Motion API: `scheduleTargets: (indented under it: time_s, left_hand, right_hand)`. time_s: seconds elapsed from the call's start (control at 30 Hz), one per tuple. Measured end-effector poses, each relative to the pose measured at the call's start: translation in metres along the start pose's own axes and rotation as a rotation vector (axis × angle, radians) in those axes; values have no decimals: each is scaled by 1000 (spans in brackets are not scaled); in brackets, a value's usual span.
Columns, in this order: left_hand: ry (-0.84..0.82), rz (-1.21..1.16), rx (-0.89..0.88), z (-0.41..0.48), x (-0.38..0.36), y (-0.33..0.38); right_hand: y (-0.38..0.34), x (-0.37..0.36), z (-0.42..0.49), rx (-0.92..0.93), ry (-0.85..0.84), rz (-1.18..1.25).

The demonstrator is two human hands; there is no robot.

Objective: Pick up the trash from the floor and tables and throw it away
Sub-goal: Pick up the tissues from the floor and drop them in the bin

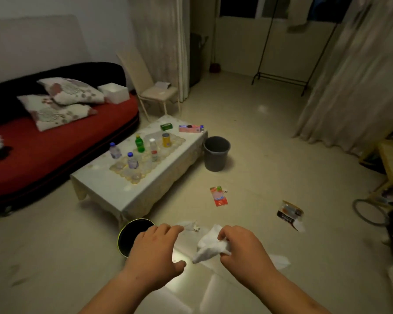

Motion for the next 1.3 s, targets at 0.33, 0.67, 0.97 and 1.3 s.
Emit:
scheduleTargets:
  time_s: [0.33,0.67,0.97,1.3]
  left_hand:
    - [37,-23,196,37,33,-119]
    - [62,-50,465,121,19,-226]
    - [-7,-63,546,178,-52,-322]
    - [-155,-33,511,260,-212,-437]
  right_hand:
    - [-86,-58,125,196,-98,24]
    - [-108,-143,282,359,-212,37]
    - [-106,-265,362,268,-329,116]
    - [-32,-455,413,81,-376,138]
Point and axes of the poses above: each hand's wrist, its own z-axis towards the middle knuckle, its own x-axis out of the back of the hand, y = z × x, the point moved 8 cm from there along z, towards the middle knuckle, and after that the axes turned 8 degrees about x, right-handed, at the moved point
